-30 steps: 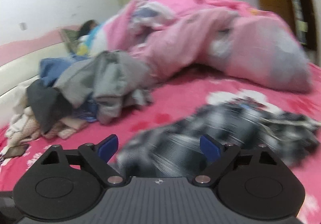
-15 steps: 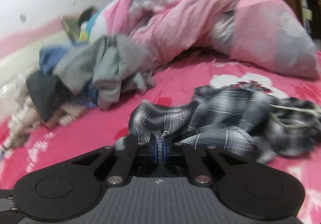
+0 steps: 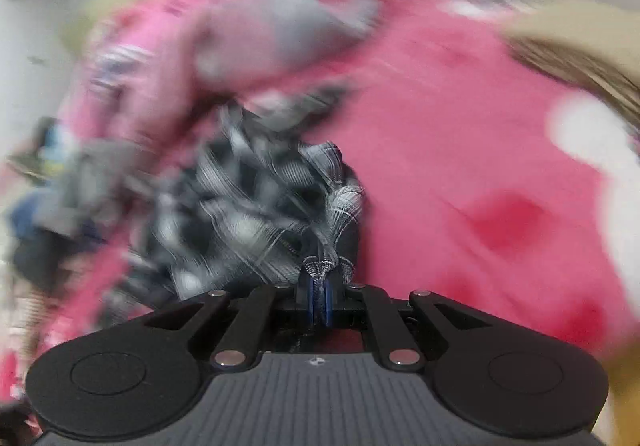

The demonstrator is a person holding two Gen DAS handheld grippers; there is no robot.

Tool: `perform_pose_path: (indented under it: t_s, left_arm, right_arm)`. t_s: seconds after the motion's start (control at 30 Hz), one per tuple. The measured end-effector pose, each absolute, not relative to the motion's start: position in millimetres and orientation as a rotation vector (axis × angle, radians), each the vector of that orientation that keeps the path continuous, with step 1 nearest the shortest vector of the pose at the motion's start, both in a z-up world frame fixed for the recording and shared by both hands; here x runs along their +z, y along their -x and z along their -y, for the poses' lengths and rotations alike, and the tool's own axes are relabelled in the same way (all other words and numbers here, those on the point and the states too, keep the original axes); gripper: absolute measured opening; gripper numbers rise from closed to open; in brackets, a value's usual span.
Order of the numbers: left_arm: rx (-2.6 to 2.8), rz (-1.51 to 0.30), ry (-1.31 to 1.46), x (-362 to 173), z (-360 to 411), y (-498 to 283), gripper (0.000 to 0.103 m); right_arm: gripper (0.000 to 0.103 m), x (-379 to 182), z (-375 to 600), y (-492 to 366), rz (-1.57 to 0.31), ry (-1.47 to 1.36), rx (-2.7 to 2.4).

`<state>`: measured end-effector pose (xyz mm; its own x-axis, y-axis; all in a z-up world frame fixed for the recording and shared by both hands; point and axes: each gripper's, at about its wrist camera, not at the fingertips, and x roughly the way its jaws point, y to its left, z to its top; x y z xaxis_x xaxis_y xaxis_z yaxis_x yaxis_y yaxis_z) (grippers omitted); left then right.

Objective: Fold clothes

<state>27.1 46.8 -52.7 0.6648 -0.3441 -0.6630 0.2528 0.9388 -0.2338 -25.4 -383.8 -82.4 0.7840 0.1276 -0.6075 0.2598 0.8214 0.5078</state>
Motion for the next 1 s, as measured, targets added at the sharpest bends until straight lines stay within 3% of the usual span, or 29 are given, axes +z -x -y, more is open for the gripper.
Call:
perform_pose_path:
  t_s: [0.07, 0.13, 0.17, 0.27, 0.4, 0.47, 0.53, 0.57, 0.6, 0.77, 1.0]
  left_arm:
    - [-0.345, -0.781, 0.132, -50.4, -50.6, -26.8, 0.018]
    - [-0.344, -0.749, 0.144, -41.7, -53.8, -28.6, 0.036]
    - [-0.343, -0.728, 0.143, -37.9, -53.7, -29.7, 0.038]
    - [-0.345, -0.696, 0.14, -31.9, -47.9, -34.5, 0.045]
    - [-0.334, -0.675, 0.144, -27.7, -33.4, -45.2, 0.059]
    - [-0.343, -0.665, 0.144, -25.0, -23.4, -51.0, 0.063]
    - [-0.361, -0.658, 0.144, -21.3, -13.2, -53.5, 0.067]
    - [-0.371, -0.655, 0.144, -19.3, -8.0, -54.3, 0.067]
    - [-0.382, -0.652, 0.144, -17.3, -2.9, -55.0, 0.067]
    - [-0.431, -0.651, 0.147, -9.8, 16.6, -55.8, 0.067]
    - [-0.503, -0.689, 0.163, -3.4, 35.1, -62.2, 0.068]
  right_arm:
    - [0.012, -79.2, 395.3, 33.4, -0.653, -0.668, -0.048]
    - [0.02, -66.1, 403.1, 36.6, -0.589, -0.683, -0.018]
    - [0.029, -59.1, 406.2, 37.5, -0.544, -0.684, -0.009]
    - [0.069, -51.4, 414.9, 27.3, -0.459, -0.721, -0.008]
    - [0.082, -67.7, 422.2, -16.4, -0.491, -0.728, -0.007]
    - [0.082, -85.3, 424.5, -43.2, -0.564, -0.755, 0.01]
    - [0.055, -101.5, 424.1, -63.1, -0.621, -0.811, 0.059]
    - [0.02, -105.6, 420.7, -69.3, -0.63, -0.84, 0.098]
    - [0.011, -104.1, 414.5, -69.7, -0.62, -0.848, 0.146]
    - [0.01, -70.5, 341.0, -41.3, -0.52, -0.651, 0.49]
    - [0.013, -100.9, 215.9, -4.6, -0.675, -0.203, 0.699]
